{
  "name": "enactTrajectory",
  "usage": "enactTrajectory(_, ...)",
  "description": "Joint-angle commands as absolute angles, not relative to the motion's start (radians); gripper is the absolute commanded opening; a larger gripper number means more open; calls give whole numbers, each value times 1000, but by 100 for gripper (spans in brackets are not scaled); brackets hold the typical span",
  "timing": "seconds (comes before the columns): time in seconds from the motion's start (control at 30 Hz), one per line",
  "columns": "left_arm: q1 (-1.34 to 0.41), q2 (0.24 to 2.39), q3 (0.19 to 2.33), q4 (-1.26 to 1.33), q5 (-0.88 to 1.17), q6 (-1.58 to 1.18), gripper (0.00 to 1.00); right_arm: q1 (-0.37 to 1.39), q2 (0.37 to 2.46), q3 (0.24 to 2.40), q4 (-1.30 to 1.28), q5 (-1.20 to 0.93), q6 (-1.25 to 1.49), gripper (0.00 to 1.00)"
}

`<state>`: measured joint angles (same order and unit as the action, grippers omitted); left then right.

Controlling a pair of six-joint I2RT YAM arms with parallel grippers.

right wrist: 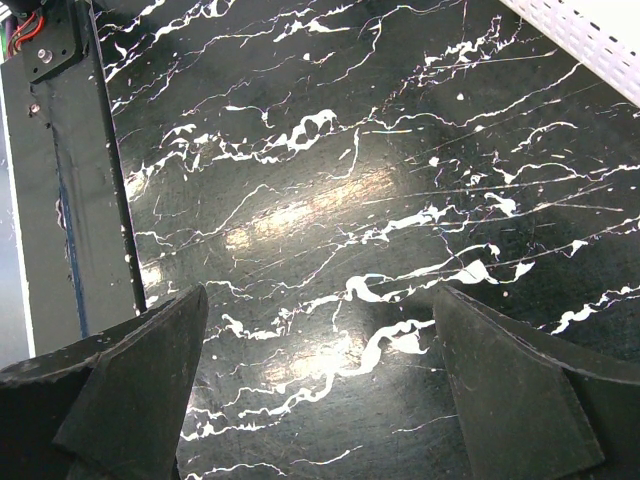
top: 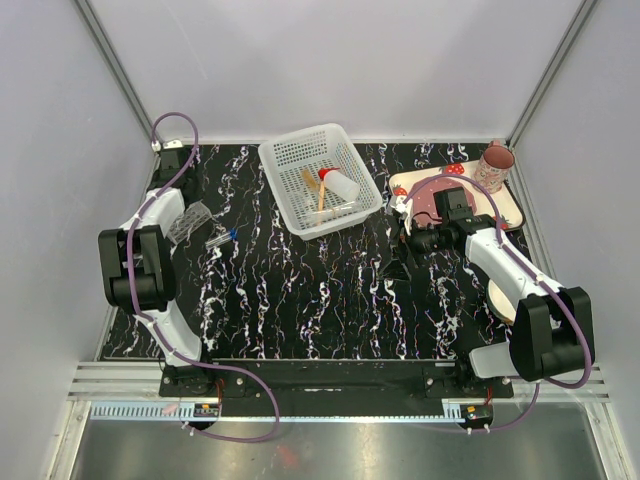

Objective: Organize the chemistry lab equipment

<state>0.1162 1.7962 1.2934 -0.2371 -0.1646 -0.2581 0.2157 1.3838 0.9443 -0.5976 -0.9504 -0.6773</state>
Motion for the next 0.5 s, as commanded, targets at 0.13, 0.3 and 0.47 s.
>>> enactTrajectory(0.13, 103, 1807, 1304, -203, -212, -233, 7, 215, 1387, 988, -606, -950, -704, 100)
enactTrajectory(0.3, 97, 1804, 1293, -196, -224, -224, 8, 215, 1387, 989, -607, -950, -706, 100)
enactTrajectory(0.47, 89, 1801, 1292, -195, -232, -219, 9, 215, 1390, 989, -609, -951, -706, 100)
